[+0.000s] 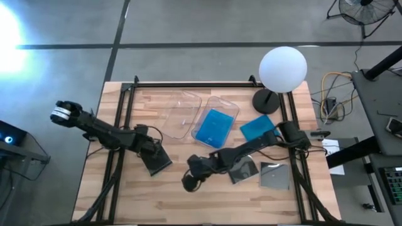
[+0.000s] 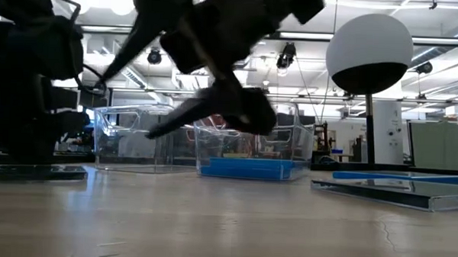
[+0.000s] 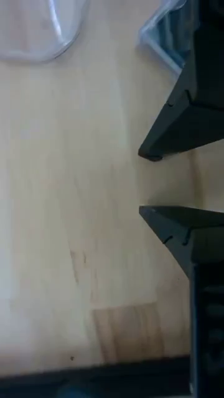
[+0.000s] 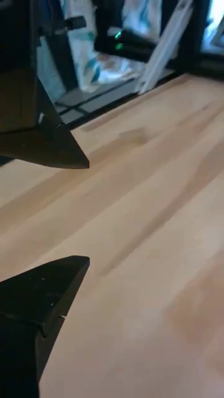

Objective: Pick & place jewel cases by type
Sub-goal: Put the left black cd case into the left transparent bin

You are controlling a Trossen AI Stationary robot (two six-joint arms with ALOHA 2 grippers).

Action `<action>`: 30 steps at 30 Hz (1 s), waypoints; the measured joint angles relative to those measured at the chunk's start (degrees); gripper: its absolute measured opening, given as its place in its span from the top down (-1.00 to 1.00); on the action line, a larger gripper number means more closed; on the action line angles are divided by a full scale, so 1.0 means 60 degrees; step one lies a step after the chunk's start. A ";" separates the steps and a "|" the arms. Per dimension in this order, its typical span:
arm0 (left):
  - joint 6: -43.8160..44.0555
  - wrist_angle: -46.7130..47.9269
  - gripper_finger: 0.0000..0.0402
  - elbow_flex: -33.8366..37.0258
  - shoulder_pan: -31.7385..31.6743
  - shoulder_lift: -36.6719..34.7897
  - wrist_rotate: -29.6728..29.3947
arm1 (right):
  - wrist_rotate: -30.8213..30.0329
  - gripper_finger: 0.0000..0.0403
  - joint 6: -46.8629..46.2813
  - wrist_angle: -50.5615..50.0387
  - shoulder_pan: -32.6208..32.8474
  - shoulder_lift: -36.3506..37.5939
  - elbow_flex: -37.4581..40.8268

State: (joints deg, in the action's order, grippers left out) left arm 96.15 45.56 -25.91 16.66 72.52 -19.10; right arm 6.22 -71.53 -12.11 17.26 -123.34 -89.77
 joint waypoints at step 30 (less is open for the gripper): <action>0.0141 -0.7209 0.39 -0.5479 0.5146 0.6128 0.4500 | 0.1931 -0.13 0.3722 -0.0666 0.0014 0.0395 0.1113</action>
State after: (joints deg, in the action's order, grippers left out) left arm 96.99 2.31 -58.78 47.54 109.29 7.90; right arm 17.80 -49.19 -16.10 17.34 -120.97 -83.09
